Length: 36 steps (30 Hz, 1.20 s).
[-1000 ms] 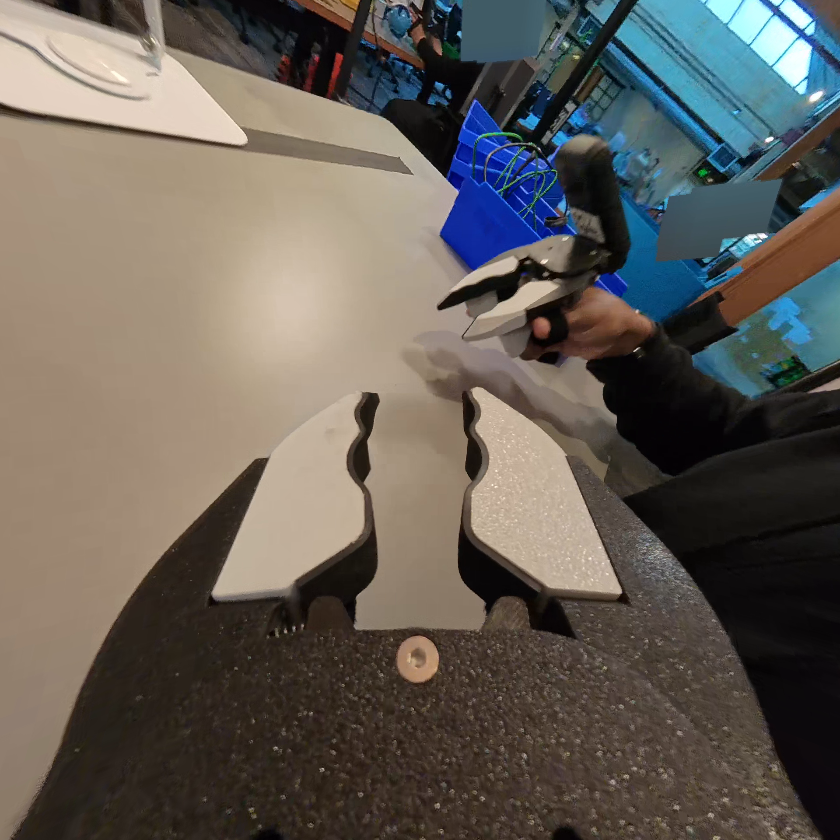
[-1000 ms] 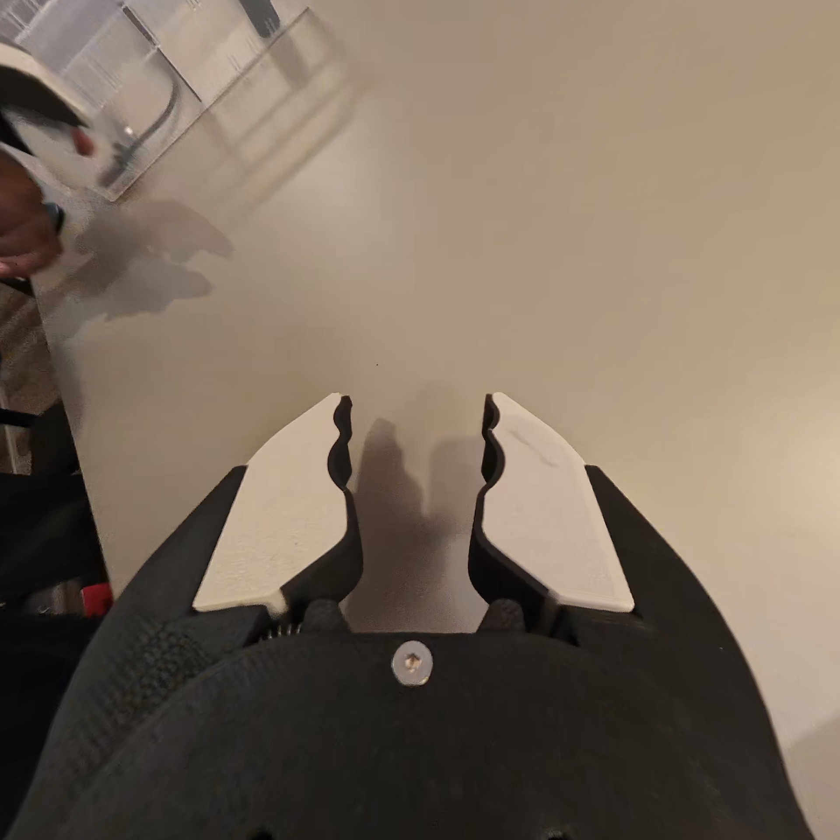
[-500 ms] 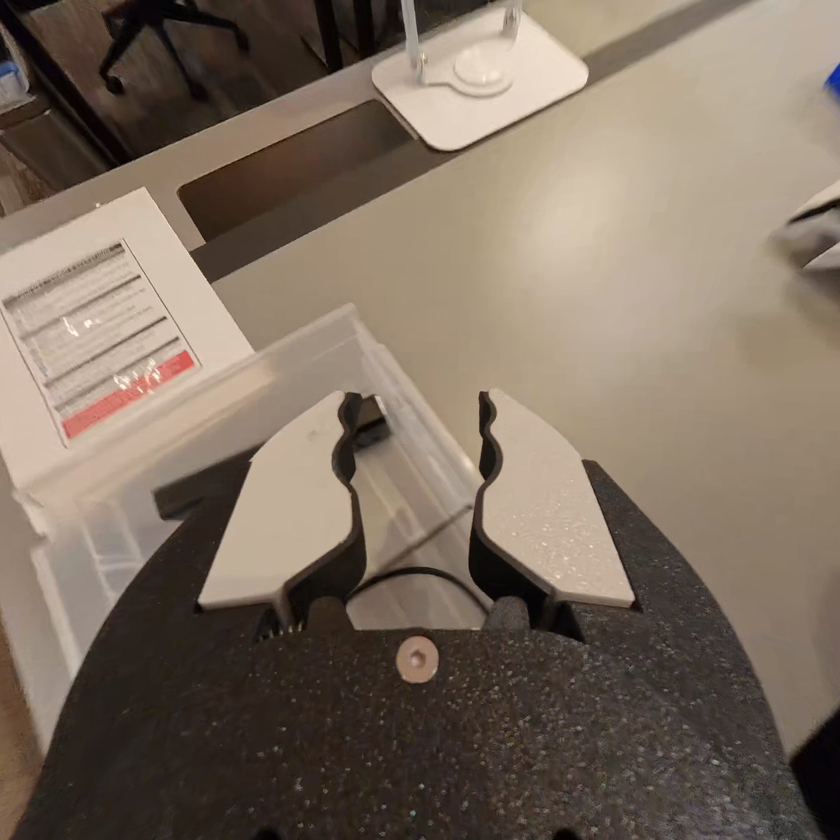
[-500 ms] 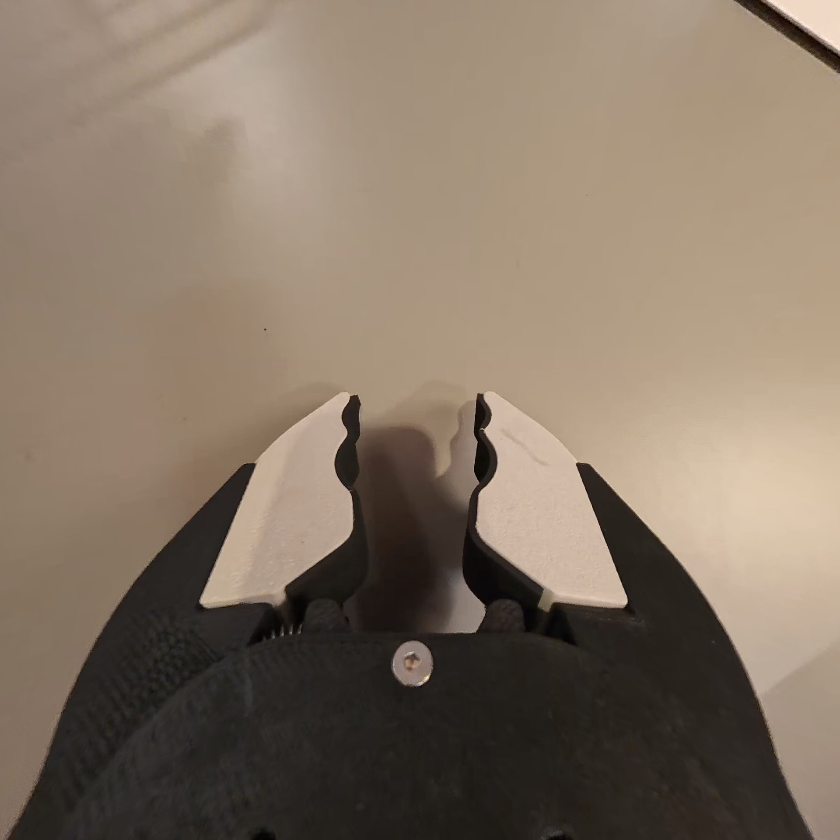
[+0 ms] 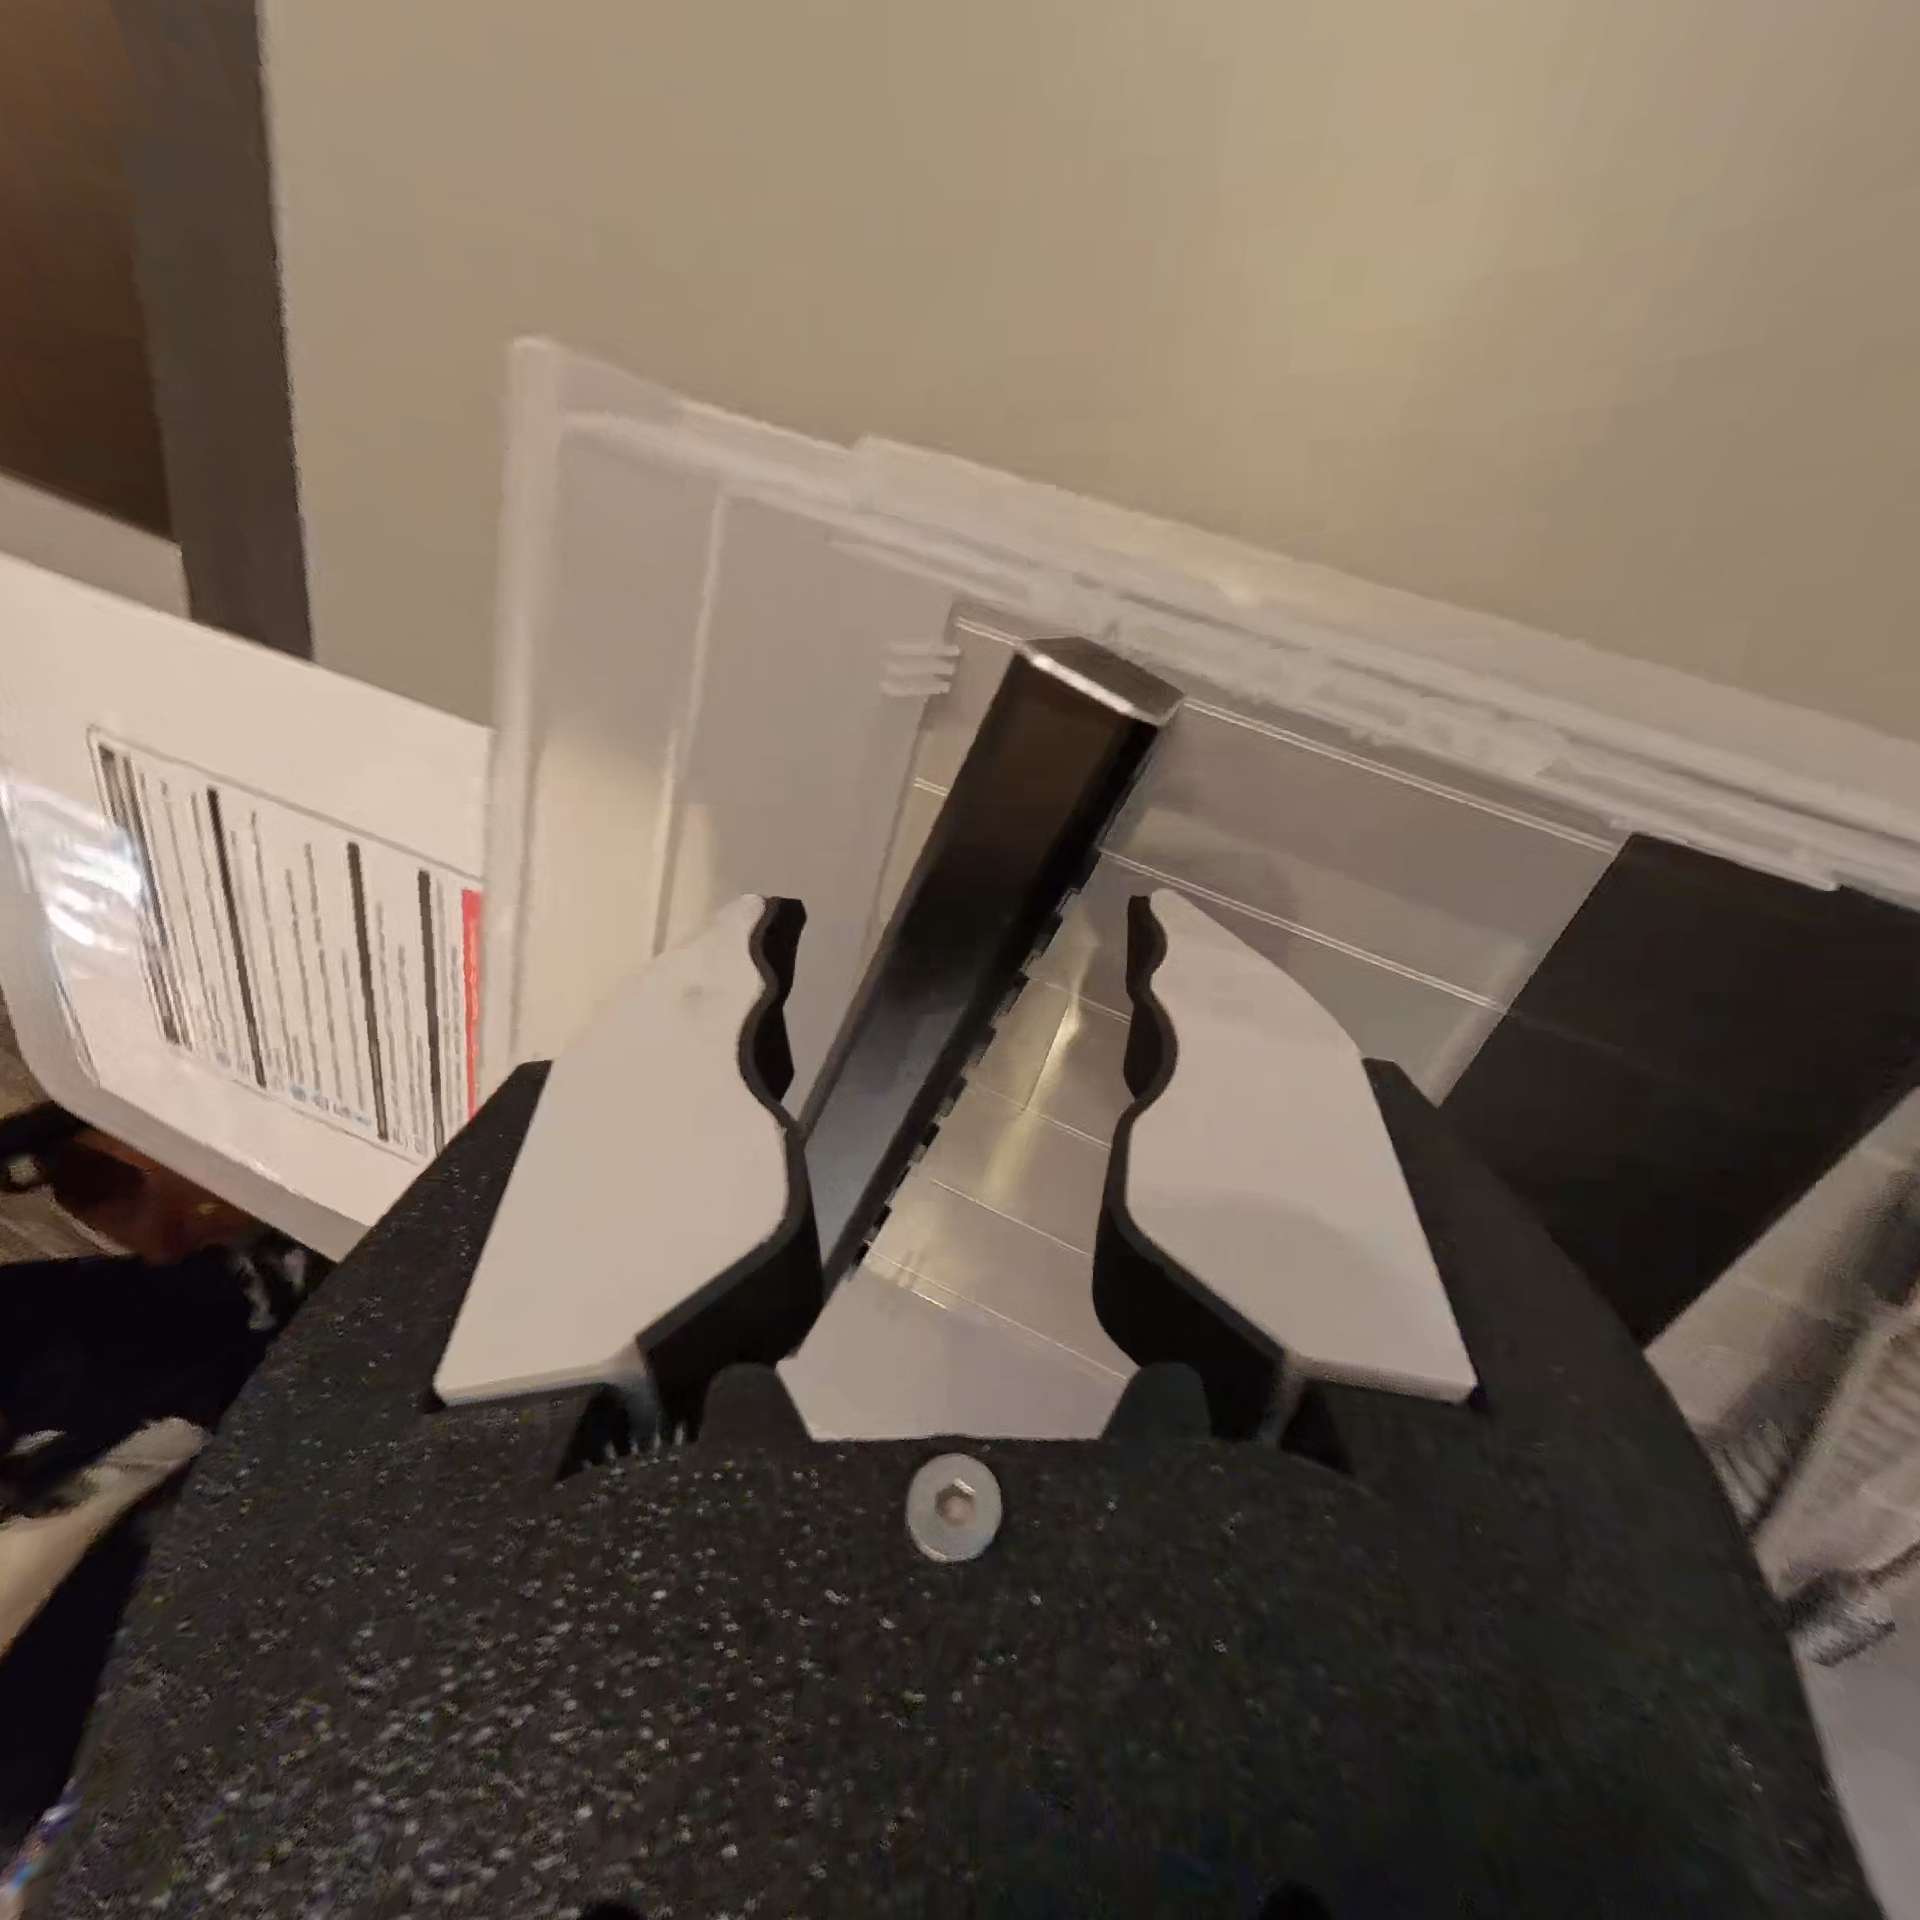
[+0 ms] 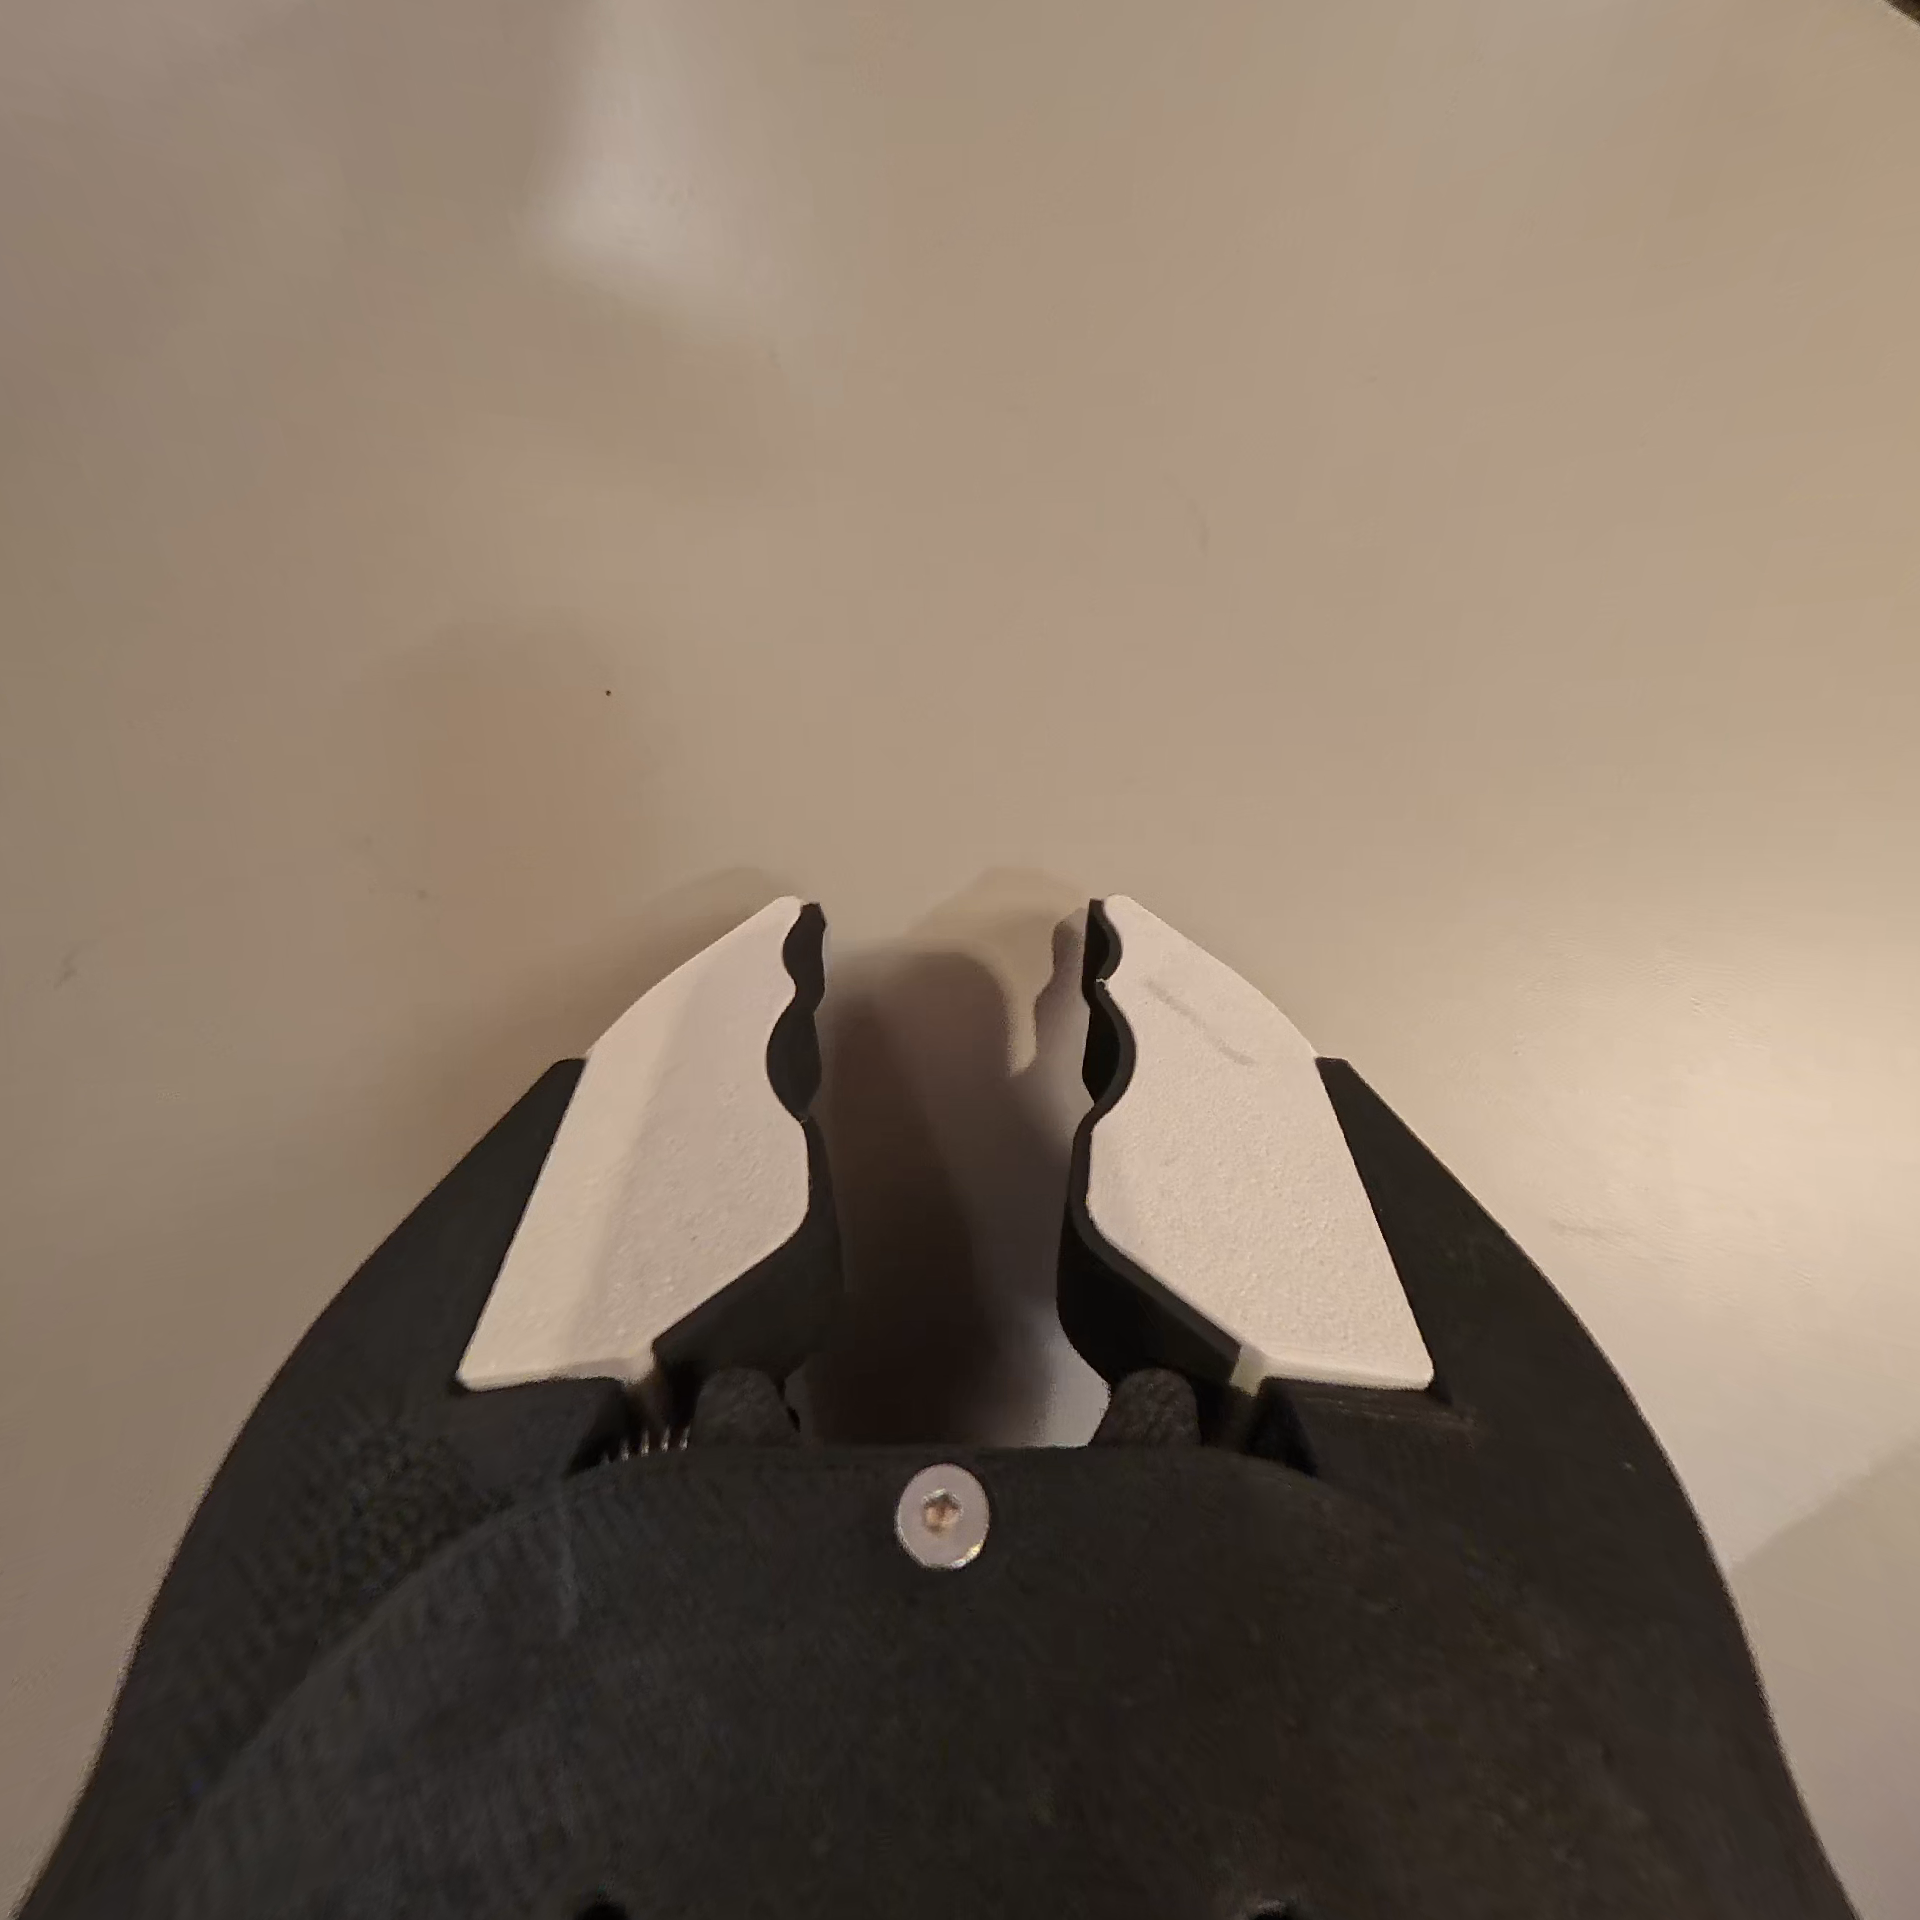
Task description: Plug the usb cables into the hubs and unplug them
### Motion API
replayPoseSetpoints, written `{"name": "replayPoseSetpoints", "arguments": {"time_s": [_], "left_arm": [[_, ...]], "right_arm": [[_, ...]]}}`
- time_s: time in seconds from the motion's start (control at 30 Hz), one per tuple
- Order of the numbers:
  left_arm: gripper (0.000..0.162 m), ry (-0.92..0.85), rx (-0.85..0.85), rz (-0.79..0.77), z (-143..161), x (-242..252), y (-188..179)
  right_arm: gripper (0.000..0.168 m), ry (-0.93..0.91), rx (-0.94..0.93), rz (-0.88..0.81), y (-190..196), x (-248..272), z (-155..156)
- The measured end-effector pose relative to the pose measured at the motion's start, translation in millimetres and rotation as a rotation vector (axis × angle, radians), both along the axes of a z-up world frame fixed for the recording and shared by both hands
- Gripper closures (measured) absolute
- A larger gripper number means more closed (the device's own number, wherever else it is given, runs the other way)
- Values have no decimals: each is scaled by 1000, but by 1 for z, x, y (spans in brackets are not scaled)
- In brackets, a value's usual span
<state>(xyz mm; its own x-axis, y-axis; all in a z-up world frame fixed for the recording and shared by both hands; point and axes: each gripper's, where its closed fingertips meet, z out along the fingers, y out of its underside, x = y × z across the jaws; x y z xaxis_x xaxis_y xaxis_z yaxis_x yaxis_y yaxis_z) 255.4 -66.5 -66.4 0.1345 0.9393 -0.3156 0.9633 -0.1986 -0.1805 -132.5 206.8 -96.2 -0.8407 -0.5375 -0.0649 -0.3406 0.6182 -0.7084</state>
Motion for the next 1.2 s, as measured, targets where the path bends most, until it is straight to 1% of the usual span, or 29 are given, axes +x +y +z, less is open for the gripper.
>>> {"name": "replayPoseSetpoints", "arguments": {"time_s": [0.03, 0.17, 0.2, 0.27, 0.37, 0.43, 0.47, 0.53, 0.6, 0.7, 0.83, 0.93, 1.0, 1.07, 1.13, 1.2], "left_arm": [[99, -28, 2, -26, -5, 0, 1], [101, -231, -1, -60, -30, 20, -4], [109, -223, -10, -69, -30, 18, -7], [123, -226, 20, -27, -28, 17, -11], [125, -285, 53, -26, -28, 19, -10], [127, -336, 42, -35, -28, 23, -11], [129, -346, 26, -45, -27, 25, -11], [132, -308, 16, -33, -21, 24, -11], [133, -227, 4, -4, -5, 23, -10], [133, -80, -43, 53, 32, 23, -10], [134, 190, -107, 148, 96, 21, 1], [134, 431, -104, 203, 155, -2, 30], [134, 559, -35, 253, 185, -29, 58], [134, 649, 140, 303, 197, -68, 92], [134, 687, 386, 328, 191, -111, 129], [134, 674, 613, 319, 172, -153, 162]], "right_arm": [[121, -4, 4, 6, 0, 1, 0], [122, -18, 18, 17, 1, 3, -1], [122, -19, 22, 20, 1, 3, -2], [122, -17, 28, 25, 1, 4, -3], [122, -10, 32, 30, 2, 5, -4], [122, -10, 32, 32, 2, 5, -4], [122, -13, 31, 31, 2, 5, -4], [122, -21, 27, 31, 2, 5, -3], [122, -30, 22, 30, 2, 4, -1], [122, -35, 19, 34, 2, 5, 0], [122, -23, 5, 42, 3, 5, 0], [122, -26, -6, 35, 3, 5, 2], [122, -36, -6, 26, 2, 4, 3], [122, -56, -9, 18, 0, 3, 5], [122, -88, -13, 7, -1, 1, 8], [122, -124, -21, -3, -2, -1, 12]]}}
